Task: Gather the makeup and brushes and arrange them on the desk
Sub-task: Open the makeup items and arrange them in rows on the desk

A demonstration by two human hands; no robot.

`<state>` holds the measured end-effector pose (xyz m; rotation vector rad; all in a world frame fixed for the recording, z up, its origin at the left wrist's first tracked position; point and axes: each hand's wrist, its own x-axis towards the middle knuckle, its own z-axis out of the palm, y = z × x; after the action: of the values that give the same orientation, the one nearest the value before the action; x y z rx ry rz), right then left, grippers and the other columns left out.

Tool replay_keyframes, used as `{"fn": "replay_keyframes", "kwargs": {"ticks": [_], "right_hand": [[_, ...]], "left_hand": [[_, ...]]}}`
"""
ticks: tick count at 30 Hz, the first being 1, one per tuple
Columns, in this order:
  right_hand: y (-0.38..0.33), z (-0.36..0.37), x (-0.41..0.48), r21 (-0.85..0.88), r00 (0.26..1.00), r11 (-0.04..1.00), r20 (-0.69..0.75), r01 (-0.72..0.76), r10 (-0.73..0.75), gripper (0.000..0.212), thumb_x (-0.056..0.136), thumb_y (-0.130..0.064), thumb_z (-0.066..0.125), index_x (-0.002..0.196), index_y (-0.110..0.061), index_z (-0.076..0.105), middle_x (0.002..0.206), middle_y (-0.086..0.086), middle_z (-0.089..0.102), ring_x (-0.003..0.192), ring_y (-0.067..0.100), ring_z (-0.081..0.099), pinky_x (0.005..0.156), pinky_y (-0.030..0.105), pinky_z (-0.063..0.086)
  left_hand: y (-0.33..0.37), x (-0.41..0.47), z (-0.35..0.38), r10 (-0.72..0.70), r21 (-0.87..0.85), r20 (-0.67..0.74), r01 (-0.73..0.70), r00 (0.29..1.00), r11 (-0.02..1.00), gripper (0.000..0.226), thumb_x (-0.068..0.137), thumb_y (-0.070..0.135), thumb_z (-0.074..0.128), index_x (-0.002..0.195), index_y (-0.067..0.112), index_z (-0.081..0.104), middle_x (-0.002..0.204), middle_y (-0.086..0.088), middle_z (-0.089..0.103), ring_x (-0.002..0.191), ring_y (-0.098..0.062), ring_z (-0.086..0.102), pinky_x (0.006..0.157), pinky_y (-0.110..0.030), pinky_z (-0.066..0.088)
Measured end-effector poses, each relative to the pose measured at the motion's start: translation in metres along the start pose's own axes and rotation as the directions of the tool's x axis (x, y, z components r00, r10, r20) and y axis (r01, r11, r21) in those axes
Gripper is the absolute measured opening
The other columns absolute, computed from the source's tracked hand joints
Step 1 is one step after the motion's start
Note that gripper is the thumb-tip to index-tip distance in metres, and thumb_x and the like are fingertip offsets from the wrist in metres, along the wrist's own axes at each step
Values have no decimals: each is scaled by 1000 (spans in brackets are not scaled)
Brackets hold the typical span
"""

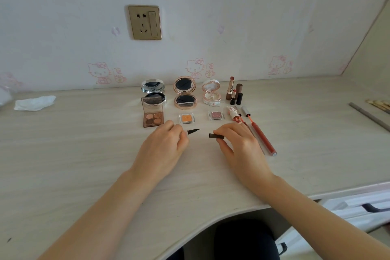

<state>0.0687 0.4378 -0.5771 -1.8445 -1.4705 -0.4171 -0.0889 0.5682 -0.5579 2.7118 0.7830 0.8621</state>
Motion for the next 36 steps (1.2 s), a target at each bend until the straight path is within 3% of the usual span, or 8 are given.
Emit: {"fn": "replay_keyframes", "kwargs": {"ticks": [5,8,12,17,22,24,29,36], "right_hand": [[-2,-4,2,30,997,997,15,-75,74,19,86,-13,67,105,-13,70,97,-2,63,93,18,57,79,33,53],[-5,-12,0,36,995,995,15,-98,97,24,86,-14,69,110,-14,68,97,-4,64,95,16,58,81,26,51],[-1,-25,0,81,984,980,3,-180,180,32,88,-17,66,119,-20,61,92,-14,57,96,9,57,79,23,49],[17,-42,2,98,975,971,-9,-220,222,30,86,-14,65,116,-19,64,88,-9,59,84,13,55,71,16,43],[43,-66,1,80,951,948,10,-308,309,30,89,-24,62,119,-30,58,85,-14,61,87,7,54,68,15,41],[58,-74,-3,42,946,946,27,-323,322,29,90,-27,59,119,-31,57,85,-14,61,87,7,53,67,12,38],[100,-87,-6,-65,919,920,57,-386,390,26,89,-22,61,115,-23,62,82,-12,62,87,12,51,65,14,35],[135,-93,-3,-194,902,915,188,-355,390,27,91,-23,57,118,-17,61,92,-1,66,100,21,51,78,31,44]], "left_hand": [[7,3,0,-82,-181,-35,74,996,981,26,89,3,52,107,7,69,91,0,53,73,-9,48,68,-14,31],[15,6,-5,-119,-278,-49,101,992,955,29,86,0,57,108,11,71,87,1,54,72,-6,51,71,-9,38],[28,9,-8,-208,-435,6,190,978,880,20,85,8,64,98,19,74,84,4,64,75,-13,62,72,-36,56],[51,19,1,-251,-556,127,278,960,783,9,80,19,73,87,24,74,70,6,67,65,-14,67,71,-38,58],[81,29,21,-171,-511,125,212,977,833,25,82,26,72,106,26,67,70,7,67,68,-2,59,65,-9,42],[94,33,30,-129,-516,130,178,983,838,33,83,27,70,114,32,60,70,6,67,69,-2,60,70,-16,46],[131,51,54,-40,-455,96,80,995,887,13,85,24,65,96,29,66,67,9,64,64,-5,57,65,-27,49],[167,79,91,40,-112,155,-23,987,993,23,88,36,54,106,30,67,88,-3,65,98,-20,56,72,-31,49]]}}
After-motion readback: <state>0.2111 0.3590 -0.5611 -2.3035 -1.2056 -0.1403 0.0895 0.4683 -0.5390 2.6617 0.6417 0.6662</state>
